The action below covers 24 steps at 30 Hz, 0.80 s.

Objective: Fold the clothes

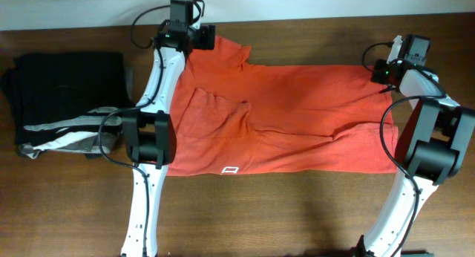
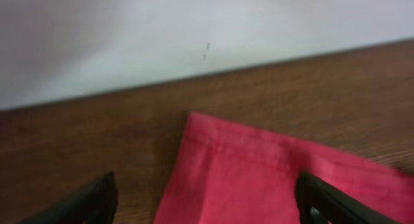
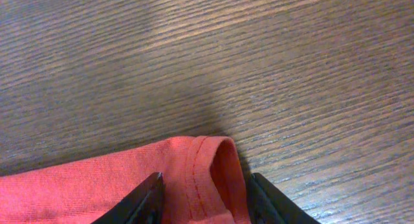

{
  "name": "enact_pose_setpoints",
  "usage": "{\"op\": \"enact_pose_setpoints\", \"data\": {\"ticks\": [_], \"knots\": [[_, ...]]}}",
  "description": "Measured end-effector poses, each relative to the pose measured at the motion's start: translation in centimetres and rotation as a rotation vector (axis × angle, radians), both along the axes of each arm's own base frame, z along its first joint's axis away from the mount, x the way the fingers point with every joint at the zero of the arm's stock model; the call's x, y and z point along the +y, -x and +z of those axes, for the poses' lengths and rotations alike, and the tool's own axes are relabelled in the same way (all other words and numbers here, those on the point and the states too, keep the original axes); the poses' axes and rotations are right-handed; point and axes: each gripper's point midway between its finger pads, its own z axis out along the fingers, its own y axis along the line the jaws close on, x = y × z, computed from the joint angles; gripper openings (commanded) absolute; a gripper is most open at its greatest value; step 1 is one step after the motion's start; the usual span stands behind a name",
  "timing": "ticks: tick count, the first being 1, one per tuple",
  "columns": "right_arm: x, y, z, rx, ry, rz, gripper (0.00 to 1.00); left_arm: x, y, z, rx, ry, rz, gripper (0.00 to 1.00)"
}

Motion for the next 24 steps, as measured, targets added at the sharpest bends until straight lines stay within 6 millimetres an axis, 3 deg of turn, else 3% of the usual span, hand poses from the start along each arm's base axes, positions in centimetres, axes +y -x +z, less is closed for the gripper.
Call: {"op": "enact_pose_setpoints", "data": {"ticks": [6, 11, 14, 18, 24], "knots": [[0.1, 0.1, 0.0, 0.007, -0.004, 0.003, 0.45, 0.5, 0.3, -2.1, 0.036, -0.032, 0.014, 0.87], [0.1, 0.2, -0.1, 0.014, -0.004, 0.004, 0.35, 0.6, 0.6, -3.4, 0.057, -0.041, 0.013, 0.78], [0.1, 0.2, -0.1, 0.015, -0.006, 0.003, 0.34, 0.6, 0.6, -3.9, 0.061, -0.043, 0.01, 0.66], [0.1, 0.3, -0.1, 0.017, -0.006, 0.003, 0.35, 0.7, 0.7, -4.0, 0.067, -0.046, 0.009, 0.6], [0.1, 0.3, -0.1, 0.017, -0.007, 0.003, 0.26, 0.7, 0.8, -4.1, 0.074, -0.048, 0.007, 0.34]]}}
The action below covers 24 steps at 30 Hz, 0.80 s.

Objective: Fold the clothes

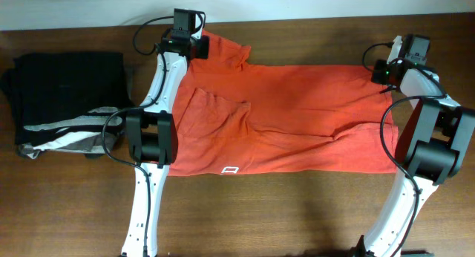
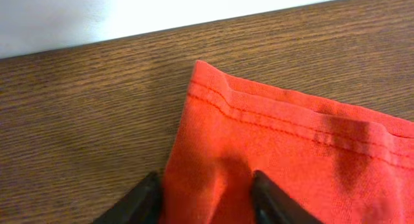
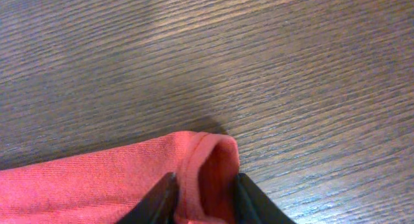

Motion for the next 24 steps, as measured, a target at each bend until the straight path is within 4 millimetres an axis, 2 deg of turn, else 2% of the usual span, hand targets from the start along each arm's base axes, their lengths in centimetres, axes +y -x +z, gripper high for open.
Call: {"op": "enact_pose_setpoints", "data": {"ticks": [3, 5, 7, 11, 14, 24], "knots": [[0.06, -0.02, 0.01, 0.0, -0.002, 0.004, 0.21, -0.05, 0.05, -0.02, 0.003, 0.002, -0.002, 0.26], [0.11, -0.01, -0.01, 0.0, -0.004, 0.006, 0.11, -0.06, 0.06, -0.02, 0.003, 0.004, -0.001, 0.18], [0.28, -0.05, 0.01, -0.003, -0.014, 0.006, 0.06, -0.11, 0.09, -0.04, 0.005, 0.005, -0.003, 0.11], [0.29, -0.08, 0.02, -0.004, -0.014, 0.008, 0.04, -0.19, 0.17, -0.08, 0.009, 0.008, -0.007, 0.09], [0.29, -0.08, 0.02, -0.004, -0.014, 0.008, 0.04, -0.22, 0.2, -0.07, 0.01, 0.011, -0.006, 0.0], [0.26, -0.15, 0.07, -0.005, -0.002, 0.023, 0.04, -0.13, 0.59, -0.02, 0.031, 0.006, -0.008, 0.0]]}}
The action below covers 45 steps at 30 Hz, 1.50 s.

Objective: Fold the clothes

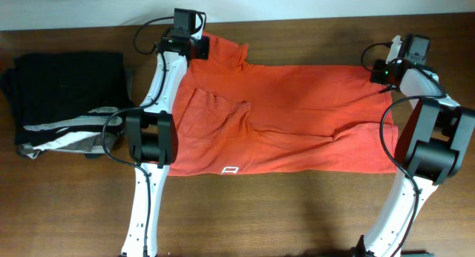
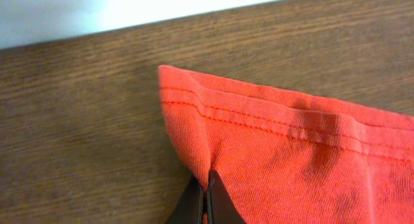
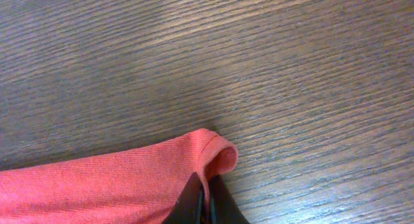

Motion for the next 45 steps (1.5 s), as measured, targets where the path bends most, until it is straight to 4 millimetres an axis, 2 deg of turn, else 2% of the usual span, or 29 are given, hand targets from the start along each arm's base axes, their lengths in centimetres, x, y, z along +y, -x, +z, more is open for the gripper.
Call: {"op": "enact_pose_setpoints", "data": {"ticks": [6, 13, 22, 28, 33, 40, 45], "knots": [[0.3, 0.2, 0.1, 0.008, -0.004, 0.016, 0.04, 0.3, 0.9, 0.6, 0.043, -0.01, 0.003, 0.0], [1.2, 1.8, 1.1, 0.058, -0.041, 0.031, 0.04, 0.7, 2.7, 2.1, 0.109, -0.023, 0.004, 0.0], [2.2, 3.9, 5.8, 0.084, -0.046, 0.062, 0.04, 1.1, 5.0, 7.0, 0.144, -0.028, 0.003, 0.0], [3.2, 5.9, 8.7, 0.11, -0.054, 0.099, 0.04, 1.5, 7.9, 9.6, 0.216, -0.039, 0.001, 0.0], [4.1, 8.2, 9.8, 0.171, -0.078, 0.11, 0.04, 2.4, 11.3, 9.8, 0.341, -0.057, 0.012, 0.0], [4.7, 10.8, 9.5, 0.264, -0.122, 0.102, 0.04, 3.7, 13.9, 9.5, 0.448, -0.072, 0.031, 0.0], [3.6, 13.0, 9.6, 0.317, -0.165, 0.048, 0.04, 4.3, 15.1, 10.2, 0.485, -0.069, 0.052, 0.0]]}}
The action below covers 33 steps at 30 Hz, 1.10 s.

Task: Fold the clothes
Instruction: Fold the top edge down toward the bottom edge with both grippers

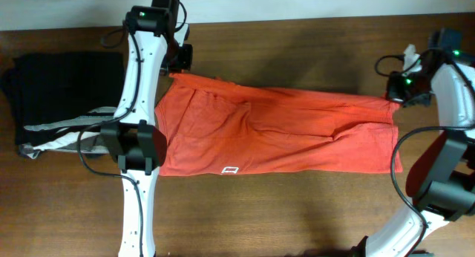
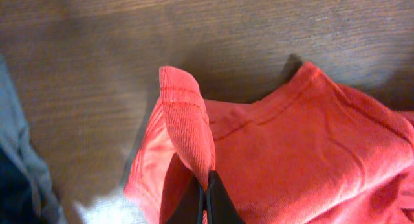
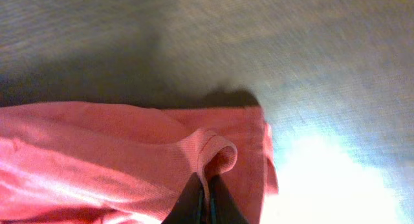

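Note:
An orange-red shirt (image 1: 274,134) lies across the table with its far edge lifted off the wood. At the shirt's far left corner my left gripper (image 1: 178,64) is shut on the cloth; the left wrist view shows a hemmed fold of the shirt (image 2: 184,130) pinched in my left gripper (image 2: 207,198). My right gripper (image 1: 401,92) is shut on the far right corner. The right wrist view shows the shirt's hem (image 3: 217,153) looped between the fingers of my right gripper (image 3: 206,204).
A stack of dark clothes (image 1: 63,101) with grey and white pieces lies at the left end of the wooden table (image 1: 297,212). A white wall runs along the table's far edge.
Both grippers have come toward the near side with the shirt's far corners in them. The far edge now sits further forward and is raised, and the sleeve by the left gripper is folded under.
My left gripper was open over the shirt's far left corner, and my right gripper stood open around the far right corner. Then both narrowed on the cloth, then both were shut on it. Now they hold the corners lifted and pulled forward.

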{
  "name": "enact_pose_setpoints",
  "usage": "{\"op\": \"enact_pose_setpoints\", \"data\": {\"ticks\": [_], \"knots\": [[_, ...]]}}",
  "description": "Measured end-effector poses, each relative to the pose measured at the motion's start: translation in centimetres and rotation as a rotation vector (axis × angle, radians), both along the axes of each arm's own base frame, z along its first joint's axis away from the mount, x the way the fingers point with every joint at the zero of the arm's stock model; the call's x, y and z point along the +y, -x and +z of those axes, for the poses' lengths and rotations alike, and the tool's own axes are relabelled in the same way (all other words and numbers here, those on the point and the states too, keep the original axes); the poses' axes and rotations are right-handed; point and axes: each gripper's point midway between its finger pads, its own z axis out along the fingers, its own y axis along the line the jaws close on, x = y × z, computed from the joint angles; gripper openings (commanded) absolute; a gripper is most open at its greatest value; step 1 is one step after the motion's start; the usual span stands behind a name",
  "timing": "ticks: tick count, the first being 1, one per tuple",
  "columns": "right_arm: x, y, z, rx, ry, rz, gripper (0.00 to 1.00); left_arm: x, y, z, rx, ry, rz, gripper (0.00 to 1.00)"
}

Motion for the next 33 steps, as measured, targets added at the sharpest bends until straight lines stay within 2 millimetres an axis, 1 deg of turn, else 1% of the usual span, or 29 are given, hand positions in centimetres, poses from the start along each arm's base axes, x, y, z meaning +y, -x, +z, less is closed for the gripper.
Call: {"op": "enact_pose_setpoints", "data": {"ticks": [3, 5, 9, 11, 12, 14, 17, 20, 23, 25, 28, 29, 33], "knots": [[-0.8, 1.1, 0.5, 0.01, -0.027, -0.041, 0.04, 0.5, 0.7, 1.3, 0.003, 0.01, 0.023, 0.0], [-1.0, 1.7, 1.1, 0.009, -0.047, -0.057, 0.04, 0.6, 1.3, 2.5, 0.004, 0.029, 0.034, 0.0], [-0.3, 2.9, 2.3, 0.022, -0.072, -0.06, 0.04, 0.4, 3.1, 4.3, 0.034, 0.059, 0.038, 0.0], [0.3, 3.8, 2.9, 0.04, -0.087, -0.059, 0.04, 0.3, 3.8, 4.6, 0.053, 0.07, 0.038, 0.0], [0.6, 4.3, 3.1, 0.058, -0.095, -0.062, 0.04, 0.2, 3.8, 4.6, 0.054, 0.074, 0.038, 0.0], [0.9, 5.5, 3.0, 0.104, -0.106, -0.084, 0.04, -0.1, 3.8, 4.7, 0.057, 0.088, 0.042, 0.0], [0.9, 6.5, 2.9, 0.152, -0.1, -0.112, 0.04, -0.6, 4.0, 4.7, 0.066, 0.118, 0.05, 0.0], [0.9, 7.3, 2.8, 0.189, -0.095, -0.13, 0.04, -0.9, 4.4, 4.1, 0.096, 0.134, 0.051, 0.0], [0.9, 7.8, 2.7, 0.211, -0.096, -0.141, 0.04, -0.8, 5.6, 2.5, 0.173, 0.126, 0.057, 0.0], [1.0, 8.0, 2.7, 0.222, -0.097, -0.145, 0.04, -0.5, 6.9, 1.4, 0.236, 0.113, 0.062, 0.0], [1.1, 8.5, 2.7, 0.24, -0.101, -0.149, 0.04, -0.2, 9.3, -0.1, 0.336, 0.094, 0.07, 0.01], [1.2, 8.7, 2.7, 0.25, -0.105, -0.152, 0.04, 0.0, 10.3, -0.4, 0.366, 0.088, 0.072, 0.01], [1.6, 10.1, 2.7, 0.312, -0.116, -0.175, 0.04, 0.3, 12.6, -0.5, 0.429, 0.077, 0.076, 0.01]]}}
